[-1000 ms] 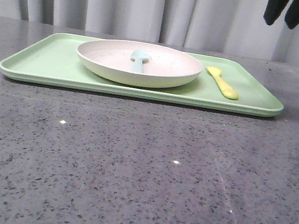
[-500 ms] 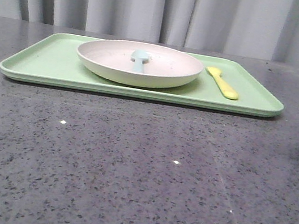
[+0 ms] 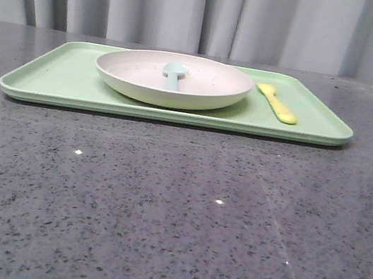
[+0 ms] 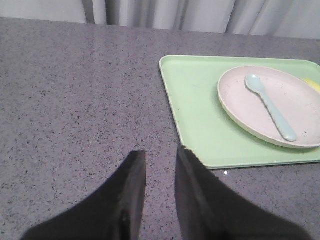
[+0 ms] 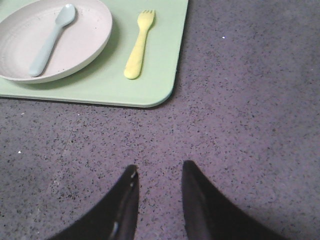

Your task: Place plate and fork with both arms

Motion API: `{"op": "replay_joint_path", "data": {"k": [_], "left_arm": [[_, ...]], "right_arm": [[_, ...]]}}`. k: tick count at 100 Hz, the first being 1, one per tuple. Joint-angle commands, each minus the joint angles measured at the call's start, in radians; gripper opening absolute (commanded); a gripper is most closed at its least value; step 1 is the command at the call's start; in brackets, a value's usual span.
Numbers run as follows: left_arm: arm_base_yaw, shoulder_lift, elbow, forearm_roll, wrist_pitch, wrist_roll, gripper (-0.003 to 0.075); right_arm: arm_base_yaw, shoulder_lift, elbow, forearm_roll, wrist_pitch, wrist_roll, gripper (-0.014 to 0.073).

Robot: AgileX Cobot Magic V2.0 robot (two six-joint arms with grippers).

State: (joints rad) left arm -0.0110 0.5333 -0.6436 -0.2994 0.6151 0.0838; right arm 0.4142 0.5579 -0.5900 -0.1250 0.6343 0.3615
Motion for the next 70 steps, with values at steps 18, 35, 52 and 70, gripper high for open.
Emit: {"op": "replay_joint_path", "data": {"k": [18,35,52,70], "left_arm": [[0.000,-0.013,0.016,-0.015,-0.074,-0.001,0.0153],[0.000,-0.045,0.041,-0.015,-0.090,-0.001,0.0078],[0.000,-0.071,0.056,-0.015,-0.095,0.001,-0.0020],[0.000,-0.077,0.056,-0.015,-0.089,0.001,-0.0020]], "right_arm": [[-0.001,-0.184,0.080,-0.024,-0.081,-0.012,0.0241],[-0.001,-0.237,0.088,-0.038,-0.035,-0.012,0.0014],[-0.001,-0.238,0.088,-0.076,-0.051,-0.012,-0.0102],[-0.001,-0.238,0.088,-0.075,-0.059,-0.012,-0.0102]]}}
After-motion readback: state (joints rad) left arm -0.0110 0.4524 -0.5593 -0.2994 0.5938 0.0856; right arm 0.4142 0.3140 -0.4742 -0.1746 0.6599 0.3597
